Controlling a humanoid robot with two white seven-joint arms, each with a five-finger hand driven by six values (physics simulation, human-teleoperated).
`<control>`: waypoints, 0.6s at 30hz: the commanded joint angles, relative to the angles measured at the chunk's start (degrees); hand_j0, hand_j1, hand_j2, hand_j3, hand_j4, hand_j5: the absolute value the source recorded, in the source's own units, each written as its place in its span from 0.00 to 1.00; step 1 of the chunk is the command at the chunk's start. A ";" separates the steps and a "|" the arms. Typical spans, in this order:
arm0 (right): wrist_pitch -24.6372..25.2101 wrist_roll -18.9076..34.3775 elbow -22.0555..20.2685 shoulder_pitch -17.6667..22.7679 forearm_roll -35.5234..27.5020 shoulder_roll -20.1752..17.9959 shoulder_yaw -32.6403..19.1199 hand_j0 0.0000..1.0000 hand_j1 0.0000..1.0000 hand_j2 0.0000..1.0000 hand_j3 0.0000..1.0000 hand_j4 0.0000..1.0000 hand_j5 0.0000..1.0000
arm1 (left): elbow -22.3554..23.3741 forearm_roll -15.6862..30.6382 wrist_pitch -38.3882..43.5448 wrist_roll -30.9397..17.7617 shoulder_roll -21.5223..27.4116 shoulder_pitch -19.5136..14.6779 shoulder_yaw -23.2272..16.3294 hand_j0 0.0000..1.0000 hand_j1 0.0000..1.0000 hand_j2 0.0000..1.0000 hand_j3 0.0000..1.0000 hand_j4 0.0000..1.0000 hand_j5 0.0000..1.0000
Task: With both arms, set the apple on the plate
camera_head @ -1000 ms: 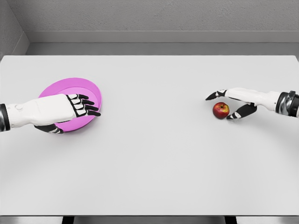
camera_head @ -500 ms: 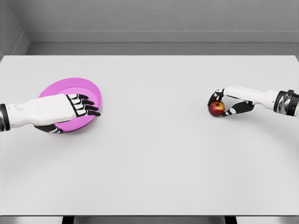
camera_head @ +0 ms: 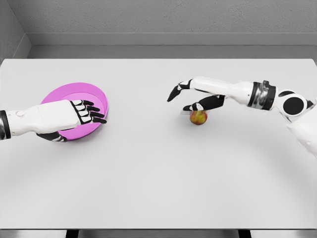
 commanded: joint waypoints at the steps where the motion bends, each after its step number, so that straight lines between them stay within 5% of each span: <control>1: 0.19 -0.02 2.71 0.18 -0.52 -0.99 -6.69 1.00 1.00 1.00 1.00 1.00 1.00 | 0.00 0.33 0.09 0.03 0.04 0.00 0.03 1.00 1.00 1.00 1.00 1.00 1.00; 5: 0.19 -0.02 3.15 5.71 -0.26 -3.37 -20.66 1.00 1.00 1.00 1.00 1.00 1.00 | 0.00 0.33 0.09 0.03 0.04 0.00 0.03 1.00 1.00 1.00 1.00 1.00 1.00; 7: 0.19 -0.02 5.69 5.98 1.06 -6.00 -23.57 1.00 1.00 1.00 1.00 1.00 1.00 | 0.00 0.33 0.09 -0.06 0.04 0.00 0.03 1.00 1.00 1.00 1.00 1.00 1.00; 11: 0.19 -0.02 12.72 6.68 2.47 -8.12 -25.59 1.00 1.00 1.00 1.00 1.00 1.00 | -0.09 0.33 0.09 -0.06 -0.05 0.00 -0.05 1.00 1.00 1.00 1.00 1.00 1.00; 14: 0.19 -0.02 13.08 7.03 10.37 -7.85 -29.01 1.00 1.00 1.00 1.00 1.00 1.00 | -0.09 0.25 0.09 -2.43 -0.66 0.00 0.03 1.00 1.00 1.00 1.00 1.00 1.00; 18: 0.19 -0.02 12.99 7.03 11.78 -8.20 -29.98 1.00 1.00 1.00 1.00 1.00 1.00 | 0.08 0.33 0.09 -4.28 -0.93 -0.09 0.21 1.00 1.00 1.00 1.00 1.00 1.00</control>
